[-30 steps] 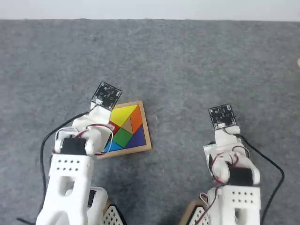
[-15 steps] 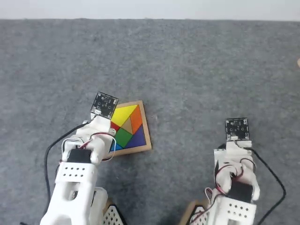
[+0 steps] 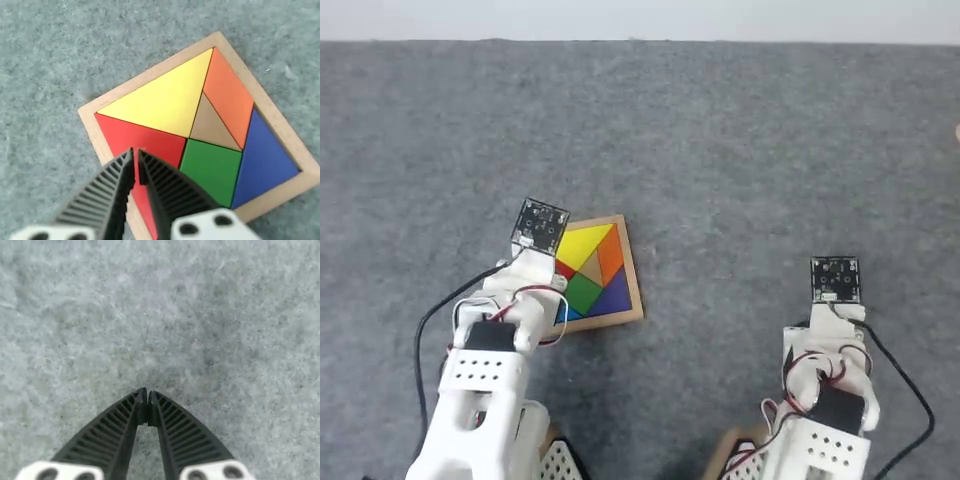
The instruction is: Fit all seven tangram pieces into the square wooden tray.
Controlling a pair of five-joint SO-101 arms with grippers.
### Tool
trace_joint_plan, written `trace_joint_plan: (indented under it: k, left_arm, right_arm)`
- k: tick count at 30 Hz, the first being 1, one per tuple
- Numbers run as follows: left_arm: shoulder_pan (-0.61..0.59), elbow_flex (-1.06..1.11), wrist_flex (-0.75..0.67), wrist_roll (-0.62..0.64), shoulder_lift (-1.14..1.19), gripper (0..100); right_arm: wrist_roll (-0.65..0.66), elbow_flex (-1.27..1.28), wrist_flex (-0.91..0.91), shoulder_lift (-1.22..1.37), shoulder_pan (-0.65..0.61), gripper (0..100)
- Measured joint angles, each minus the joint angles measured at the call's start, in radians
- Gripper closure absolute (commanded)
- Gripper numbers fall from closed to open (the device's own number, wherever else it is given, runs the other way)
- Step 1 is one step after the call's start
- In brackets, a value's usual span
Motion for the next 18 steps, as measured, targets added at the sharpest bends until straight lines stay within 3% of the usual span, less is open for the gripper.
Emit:
trace_joint_plan:
  k: [7,18]
  left_arm:
    - [0.0,0.072,-0.089,0.0,0.0,99]
    - [0.0,0.097,-0.097,0.0,0.0,99]
  right_arm:
    - [0.0,0.0,0.0,0.0,0.0,99.1]
    - [0.0,0.0,0.0,0.0,0.0,99.1]
